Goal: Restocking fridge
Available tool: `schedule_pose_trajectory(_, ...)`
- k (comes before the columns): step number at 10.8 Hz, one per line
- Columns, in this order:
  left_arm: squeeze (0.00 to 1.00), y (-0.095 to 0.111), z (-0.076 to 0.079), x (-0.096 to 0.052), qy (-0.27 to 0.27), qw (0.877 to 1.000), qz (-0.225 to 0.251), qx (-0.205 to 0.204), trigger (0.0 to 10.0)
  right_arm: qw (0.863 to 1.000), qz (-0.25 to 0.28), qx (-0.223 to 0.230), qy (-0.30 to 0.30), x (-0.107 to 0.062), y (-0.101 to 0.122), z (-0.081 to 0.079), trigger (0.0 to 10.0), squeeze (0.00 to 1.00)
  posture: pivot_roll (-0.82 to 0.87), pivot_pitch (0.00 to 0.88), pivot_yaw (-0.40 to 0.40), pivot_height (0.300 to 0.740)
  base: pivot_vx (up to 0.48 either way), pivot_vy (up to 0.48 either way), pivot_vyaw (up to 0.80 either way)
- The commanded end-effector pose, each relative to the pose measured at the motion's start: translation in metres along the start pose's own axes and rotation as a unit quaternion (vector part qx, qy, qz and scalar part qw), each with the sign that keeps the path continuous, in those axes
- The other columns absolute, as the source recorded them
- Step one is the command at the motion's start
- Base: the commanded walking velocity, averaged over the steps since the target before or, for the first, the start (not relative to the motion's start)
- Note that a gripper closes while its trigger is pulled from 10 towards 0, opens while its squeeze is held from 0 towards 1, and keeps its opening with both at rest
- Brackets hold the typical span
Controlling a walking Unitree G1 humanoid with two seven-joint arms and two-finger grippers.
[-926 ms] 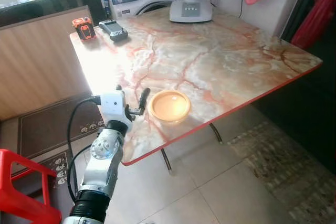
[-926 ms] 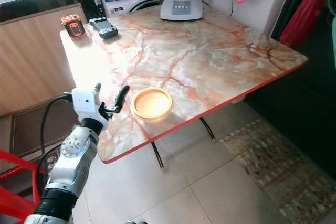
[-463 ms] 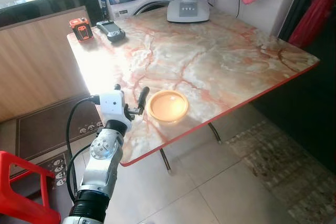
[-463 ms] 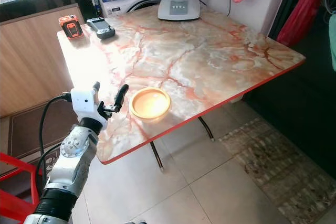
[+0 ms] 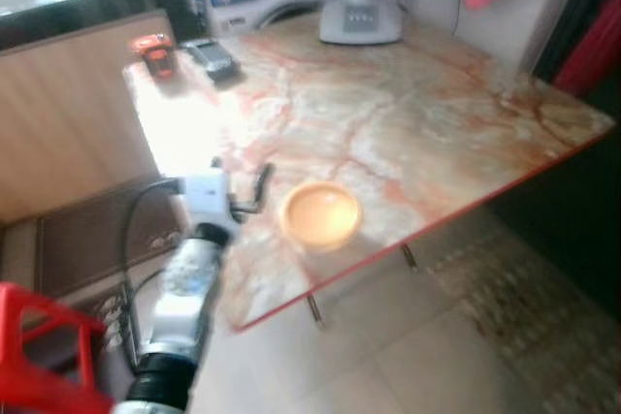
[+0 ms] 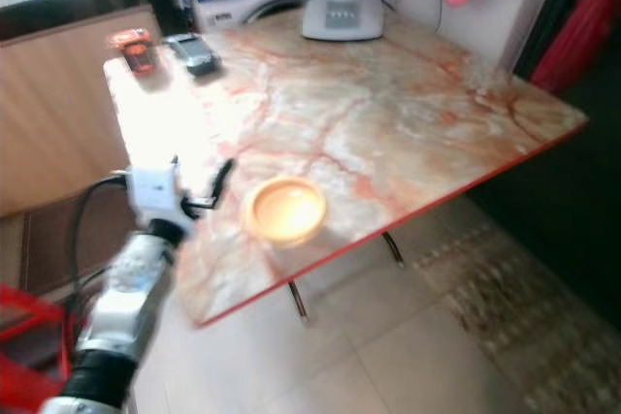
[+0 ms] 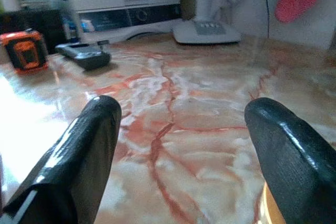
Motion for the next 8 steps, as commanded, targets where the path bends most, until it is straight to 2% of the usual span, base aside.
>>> schedule_pose_trajectory(1, 0.00, 0.000, 0.007, 0.000, -0.010, 1.000, 0.002, -0.003, 10.0, 1.000, -0.020, 0.010, -0.009, -0.005, -0.014, 0.006, 10.0, 0.00, 0.04, 0.045, 0.072, 0.740, 0.330, 0.000, 0.00)
schedule_pose_trajectory(2, 0.00, 0.000, 0.007, 0.000, -0.010, 1.000, 0.002, -0.003, 10.0, 1.000, -0.020, 0.010, -0.009, -0.005, -0.014, 0.006, 10.0, 0.00, 0.04, 0.045, 0.072, 0.740, 0.330, 0.000, 0.00)
schedule_pose_trajectory(4, 0.00, -0.003, 0.011, -0.008, -0.016, 1.000, 0.002, -0.006, 10.0, 1.000, -0.020, 0.009, -0.006, -0.005, -0.015, 0.005, 10.0, 0.00, 0.05, 0.046, 0.073, 0.740, 0.000, 0.000, 0.00)
schedule_pose_trajectory(5, 0.00, -0.004, 0.010, -0.013, 0.002, 1.000, 0.001, -0.010, 10.0, 1.000, -0.020, 0.008, -0.006, -0.005, -0.015, 0.005, 10.0, 0.00, 0.05, 0.054, 0.072, 0.740, 0.000, 0.000, 0.00)
schedule_pose_trajectory(6, 0.00, -0.006, 0.008, -0.018, 0.042, 0.998, -0.012, -0.035, 10.0, 1.000, -0.020, 0.006, -0.007, -0.005, -0.015, 0.005, 10.0, 0.00, 0.06, 0.057, 0.071, 0.740, 0.000, 0.000, 0.00)
schedule_pose_trajectory(8, 0.00, -0.012, 0.000, -0.026, 0.124, 0.986, -0.040, -0.104, 10.0, 1.000, -0.021, 0.002, -0.008, -0.005, -0.015, 0.005, 10.0, 0.00, 0.06, 0.059, 0.070, 0.740, 0.000, 0.000, 0.00)
Point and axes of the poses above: a point about 5 cm out from each wrist's last joint towards the gripper, its own x axis pointing out of the wrist towards the gripper, its own y axis along the axis of the wrist's last joint, z = x × y, the point moved 2 cm from there along x, pointing out of the wrist towards the gripper, and after that the axes turned 4 degrees about x, right-handed, at the moved point
